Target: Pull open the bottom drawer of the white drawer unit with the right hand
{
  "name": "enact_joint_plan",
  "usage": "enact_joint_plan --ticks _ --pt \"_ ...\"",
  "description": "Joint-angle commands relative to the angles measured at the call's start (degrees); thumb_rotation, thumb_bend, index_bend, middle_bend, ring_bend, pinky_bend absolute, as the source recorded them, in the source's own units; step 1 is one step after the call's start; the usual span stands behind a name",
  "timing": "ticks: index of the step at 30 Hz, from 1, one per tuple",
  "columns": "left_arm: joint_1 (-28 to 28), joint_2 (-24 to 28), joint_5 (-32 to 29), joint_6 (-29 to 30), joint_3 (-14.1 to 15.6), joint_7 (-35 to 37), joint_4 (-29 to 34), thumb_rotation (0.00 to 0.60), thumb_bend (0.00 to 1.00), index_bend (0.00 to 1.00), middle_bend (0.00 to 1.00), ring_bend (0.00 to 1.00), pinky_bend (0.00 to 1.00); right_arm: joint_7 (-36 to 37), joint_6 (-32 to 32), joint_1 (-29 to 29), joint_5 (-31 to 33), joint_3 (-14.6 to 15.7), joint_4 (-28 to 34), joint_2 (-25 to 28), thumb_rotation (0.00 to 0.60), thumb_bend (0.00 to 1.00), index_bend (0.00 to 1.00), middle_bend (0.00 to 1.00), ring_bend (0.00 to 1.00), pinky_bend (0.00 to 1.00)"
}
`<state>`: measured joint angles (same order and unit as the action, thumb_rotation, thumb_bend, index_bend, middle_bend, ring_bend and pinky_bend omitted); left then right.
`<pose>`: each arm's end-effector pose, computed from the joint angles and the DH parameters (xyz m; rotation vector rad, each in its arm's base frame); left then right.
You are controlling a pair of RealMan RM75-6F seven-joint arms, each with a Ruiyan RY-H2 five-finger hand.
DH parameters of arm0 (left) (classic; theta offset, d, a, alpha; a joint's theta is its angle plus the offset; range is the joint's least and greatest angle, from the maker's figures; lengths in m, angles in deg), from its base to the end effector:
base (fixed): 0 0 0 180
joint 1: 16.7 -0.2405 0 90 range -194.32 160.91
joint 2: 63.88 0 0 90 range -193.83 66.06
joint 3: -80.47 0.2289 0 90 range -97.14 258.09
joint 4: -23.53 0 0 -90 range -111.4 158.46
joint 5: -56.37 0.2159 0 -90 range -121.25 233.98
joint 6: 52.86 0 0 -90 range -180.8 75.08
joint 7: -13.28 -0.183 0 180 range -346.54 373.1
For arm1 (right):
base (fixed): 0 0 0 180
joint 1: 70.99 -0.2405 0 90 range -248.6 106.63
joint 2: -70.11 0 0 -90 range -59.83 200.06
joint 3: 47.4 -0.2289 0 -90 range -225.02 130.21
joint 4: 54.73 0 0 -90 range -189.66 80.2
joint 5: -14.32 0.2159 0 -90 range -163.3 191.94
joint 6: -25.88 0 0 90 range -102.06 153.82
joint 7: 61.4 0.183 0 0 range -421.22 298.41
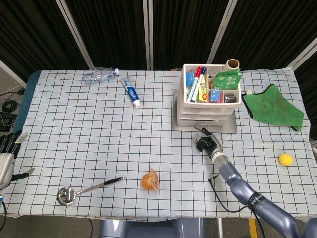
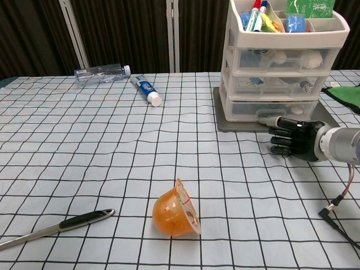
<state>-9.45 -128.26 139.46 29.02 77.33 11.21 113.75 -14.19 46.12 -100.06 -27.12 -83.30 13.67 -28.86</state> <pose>-0.2984 0.2323 0.1397 -1.4094 -0.8836 -0.8334 -0.2102 -0.3857 -0.0744 0.2160 -2.6055 1.3084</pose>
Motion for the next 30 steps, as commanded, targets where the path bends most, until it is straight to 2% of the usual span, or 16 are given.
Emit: enact_joint_plan --ticks 1,30 --pt "-0.03 0.06 0.06 0.05 0.04 0.11 0.06 0.6 0.06 0.0 0.0 0.0 0.0 -0.28 1.29 -0.03 0.4 0.38 0.0 -0.65 0.6 0.52 0.24 0.97 0.94 0.89" --pt "0.42 0.09 -0.2 -0.89 0.14 0.36 -0.18 0.6 0.06 0.0 0.0 0.0 0.0 2.11 -2.78 -1.76 0.29 -2.48 -4.05 -2.44 0.6 0.52 0.28 0.97 0.94 0.89"
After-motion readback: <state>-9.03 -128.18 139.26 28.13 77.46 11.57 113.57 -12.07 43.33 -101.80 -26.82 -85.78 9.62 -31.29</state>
